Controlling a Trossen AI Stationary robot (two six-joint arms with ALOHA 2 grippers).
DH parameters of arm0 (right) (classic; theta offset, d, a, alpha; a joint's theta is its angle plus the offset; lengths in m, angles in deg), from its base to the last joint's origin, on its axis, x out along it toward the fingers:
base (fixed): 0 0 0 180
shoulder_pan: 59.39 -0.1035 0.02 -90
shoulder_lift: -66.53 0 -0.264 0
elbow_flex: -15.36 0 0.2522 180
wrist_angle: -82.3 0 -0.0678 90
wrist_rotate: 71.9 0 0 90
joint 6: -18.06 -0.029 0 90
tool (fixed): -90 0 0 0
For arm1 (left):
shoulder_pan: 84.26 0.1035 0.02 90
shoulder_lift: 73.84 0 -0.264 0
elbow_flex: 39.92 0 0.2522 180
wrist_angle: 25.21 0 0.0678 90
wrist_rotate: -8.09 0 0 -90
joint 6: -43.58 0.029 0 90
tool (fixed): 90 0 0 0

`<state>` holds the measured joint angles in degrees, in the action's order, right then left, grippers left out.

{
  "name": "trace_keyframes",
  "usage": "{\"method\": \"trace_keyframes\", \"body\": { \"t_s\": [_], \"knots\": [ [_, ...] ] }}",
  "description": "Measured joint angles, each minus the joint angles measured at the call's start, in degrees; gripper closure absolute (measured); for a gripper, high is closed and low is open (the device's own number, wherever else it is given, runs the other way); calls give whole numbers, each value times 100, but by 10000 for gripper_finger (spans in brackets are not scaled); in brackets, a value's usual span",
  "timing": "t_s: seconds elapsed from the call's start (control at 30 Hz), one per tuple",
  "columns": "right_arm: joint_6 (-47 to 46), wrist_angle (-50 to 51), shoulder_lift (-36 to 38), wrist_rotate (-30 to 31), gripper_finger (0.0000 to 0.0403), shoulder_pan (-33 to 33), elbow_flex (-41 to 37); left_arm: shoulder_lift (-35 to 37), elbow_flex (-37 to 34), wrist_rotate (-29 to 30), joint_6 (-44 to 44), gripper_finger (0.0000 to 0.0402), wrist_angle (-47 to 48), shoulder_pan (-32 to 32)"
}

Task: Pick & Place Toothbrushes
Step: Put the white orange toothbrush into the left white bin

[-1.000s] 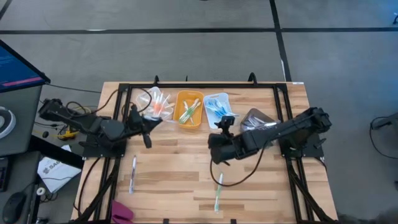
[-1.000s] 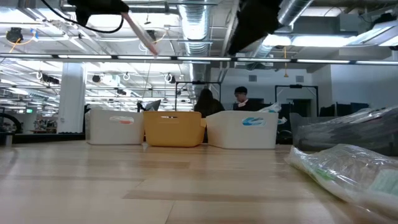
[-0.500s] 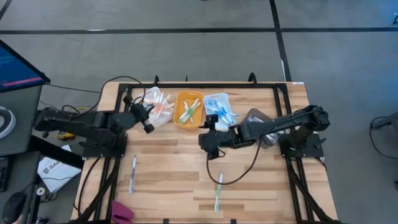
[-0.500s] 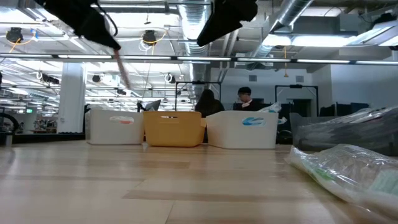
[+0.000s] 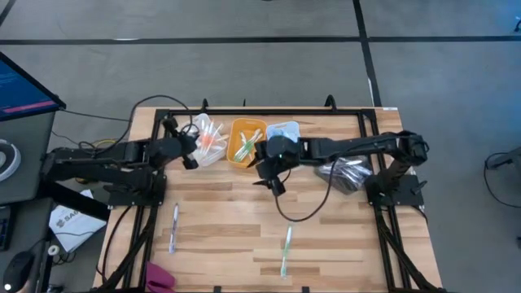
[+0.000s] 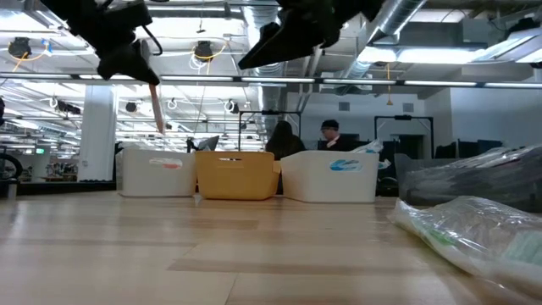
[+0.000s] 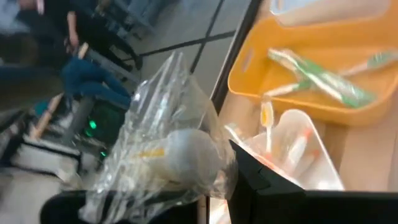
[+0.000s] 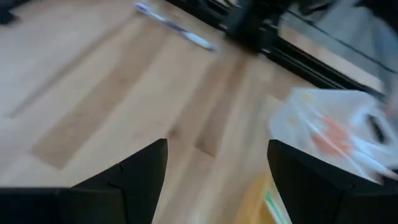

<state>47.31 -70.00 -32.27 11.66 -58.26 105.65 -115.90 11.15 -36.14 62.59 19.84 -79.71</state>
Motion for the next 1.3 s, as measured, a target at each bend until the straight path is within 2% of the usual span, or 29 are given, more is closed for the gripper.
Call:
{"method": "trace_keyframes", "body": {
  "t_s": [0.1,0.23,0.4,0.57,0.8,0.93,1.1,1.3],
  "knots": [
    [72,-42,2,-896,132,223,-119,2,-1,-22,649,388,-10,-30],
    [-70,-98,2,-1619,132,334,-299,2,-1,-478,1580,385,0,-28],
    [-316,-86,7,-1788,132,214,-573,-85,-1,-476,2718,382,17,15],
    [-62,-78,7,-1799,132,24,-752,-197,-2,-480,3897,382,16,217],
    [-90,-352,7,-1801,132,-33,-749,-480,3,-552,4252,381,-12,554],
    [-766,-408,7,-1863,132,-31,-749,-696,3,-603,4253,381,-16,669],
    [-1415,-118,7,-2064,132,-288,-749,-1071,3,-1189,4222,380,-15,840],
    [-1007,-459,7,-2074,132,-865,-748,-1495,3,-811,4634,379,-17,840]
  ]
}}
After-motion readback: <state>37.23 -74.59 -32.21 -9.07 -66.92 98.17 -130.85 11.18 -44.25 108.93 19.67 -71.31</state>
